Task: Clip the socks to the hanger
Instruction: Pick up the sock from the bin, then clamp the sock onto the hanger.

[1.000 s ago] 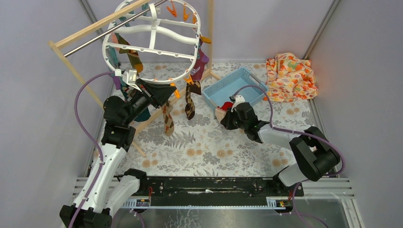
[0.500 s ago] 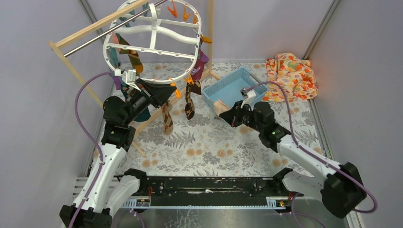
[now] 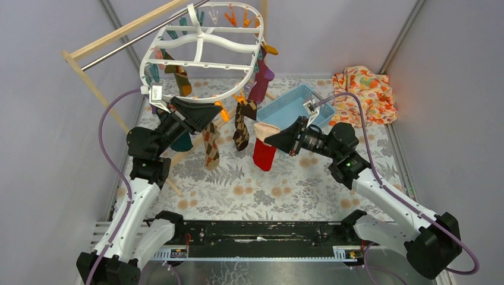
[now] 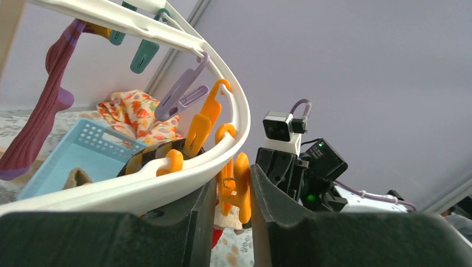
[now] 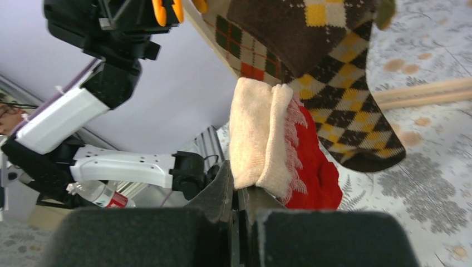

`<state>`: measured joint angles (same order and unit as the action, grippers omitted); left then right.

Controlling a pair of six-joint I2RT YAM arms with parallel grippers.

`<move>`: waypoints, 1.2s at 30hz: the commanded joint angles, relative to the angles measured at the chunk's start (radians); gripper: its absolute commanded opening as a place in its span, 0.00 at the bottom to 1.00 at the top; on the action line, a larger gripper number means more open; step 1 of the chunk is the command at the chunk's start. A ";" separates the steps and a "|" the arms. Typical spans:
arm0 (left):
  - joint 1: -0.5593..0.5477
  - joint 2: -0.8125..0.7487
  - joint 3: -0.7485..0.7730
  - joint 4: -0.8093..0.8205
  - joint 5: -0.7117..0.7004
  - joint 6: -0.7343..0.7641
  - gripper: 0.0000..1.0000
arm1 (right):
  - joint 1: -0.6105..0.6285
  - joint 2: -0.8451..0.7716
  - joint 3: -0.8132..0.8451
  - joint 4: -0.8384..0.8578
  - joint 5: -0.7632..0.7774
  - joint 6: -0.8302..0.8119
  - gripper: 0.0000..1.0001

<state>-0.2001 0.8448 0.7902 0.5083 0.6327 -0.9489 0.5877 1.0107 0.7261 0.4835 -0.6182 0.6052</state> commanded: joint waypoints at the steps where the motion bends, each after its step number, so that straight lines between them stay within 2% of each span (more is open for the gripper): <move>1: 0.005 0.003 -0.010 0.153 0.056 -0.117 0.00 | 0.042 0.011 0.063 0.161 -0.050 0.066 0.00; 8: 0.005 0.003 -0.020 0.168 0.023 -0.179 0.00 | 0.165 0.094 0.154 0.193 0.032 -0.005 0.00; 16: 0.005 -0.019 0.013 0.013 -0.038 -0.123 0.00 | 0.275 0.092 0.231 0.114 0.154 -0.137 0.00; 29: 0.005 0.002 0.023 0.028 -0.031 -0.186 0.00 | 0.303 0.066 0.277 -0.026 0.282 -0.264 0.00; 36: 0.006 -0.007 0.022 0.044 -0.015 -0.207 0.00 | 0.303 0.088 0.309 -0.046 0.289 -0.284 0.00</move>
<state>-0.1997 0.8482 0.7853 0.5175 0.5877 -1.1297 0.8837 1.1015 0.9665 0.4110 -0.3553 0.3569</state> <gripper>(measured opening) 0.311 0.023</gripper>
